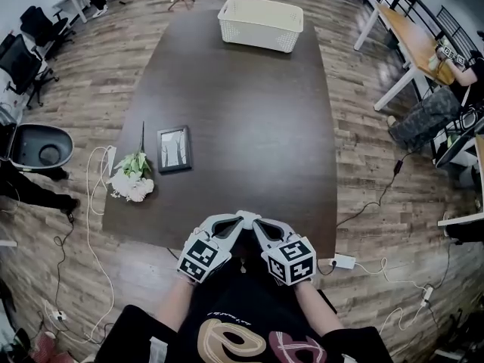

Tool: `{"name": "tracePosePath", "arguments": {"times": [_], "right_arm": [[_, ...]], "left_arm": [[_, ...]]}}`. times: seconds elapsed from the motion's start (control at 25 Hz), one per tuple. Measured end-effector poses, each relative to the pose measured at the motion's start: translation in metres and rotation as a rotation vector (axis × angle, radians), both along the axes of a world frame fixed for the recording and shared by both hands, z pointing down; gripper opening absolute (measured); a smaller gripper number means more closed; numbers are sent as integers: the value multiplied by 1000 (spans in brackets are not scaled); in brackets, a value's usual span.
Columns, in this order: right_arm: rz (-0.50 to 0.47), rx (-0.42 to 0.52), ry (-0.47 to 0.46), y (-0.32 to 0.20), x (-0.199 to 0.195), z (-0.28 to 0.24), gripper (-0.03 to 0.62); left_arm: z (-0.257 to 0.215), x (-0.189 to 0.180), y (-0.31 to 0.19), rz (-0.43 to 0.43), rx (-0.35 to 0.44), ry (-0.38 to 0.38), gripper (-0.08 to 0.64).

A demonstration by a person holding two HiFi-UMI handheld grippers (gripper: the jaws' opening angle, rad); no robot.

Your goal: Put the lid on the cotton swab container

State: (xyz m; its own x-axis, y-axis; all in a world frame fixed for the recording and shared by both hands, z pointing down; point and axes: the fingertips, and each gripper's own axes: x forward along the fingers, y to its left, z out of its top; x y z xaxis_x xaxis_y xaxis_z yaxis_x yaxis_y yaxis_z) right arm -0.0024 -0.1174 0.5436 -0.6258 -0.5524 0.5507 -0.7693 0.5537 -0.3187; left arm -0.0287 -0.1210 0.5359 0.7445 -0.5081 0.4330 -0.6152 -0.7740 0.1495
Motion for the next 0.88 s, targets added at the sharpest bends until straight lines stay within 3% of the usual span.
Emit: {"name": "tracePosePath", "arguments": {"times": [0.16,0.28,0.72,0.88], "right_arm": [[2,20,-56,-1,2,-10,8],[26,78,-29,-5,11,-21,8],[193,187,-69,-17,51,-49,8],[198,220,-56,-14,54,-51,8]], "left_arm": [[-15,-5,-6,-45,60,16,6],[-30,-13,-13,-98,103,43,8],[-63,-27,-19,-199,94,210,6],[-60,-30,-15,-216,87,220,8]]}}
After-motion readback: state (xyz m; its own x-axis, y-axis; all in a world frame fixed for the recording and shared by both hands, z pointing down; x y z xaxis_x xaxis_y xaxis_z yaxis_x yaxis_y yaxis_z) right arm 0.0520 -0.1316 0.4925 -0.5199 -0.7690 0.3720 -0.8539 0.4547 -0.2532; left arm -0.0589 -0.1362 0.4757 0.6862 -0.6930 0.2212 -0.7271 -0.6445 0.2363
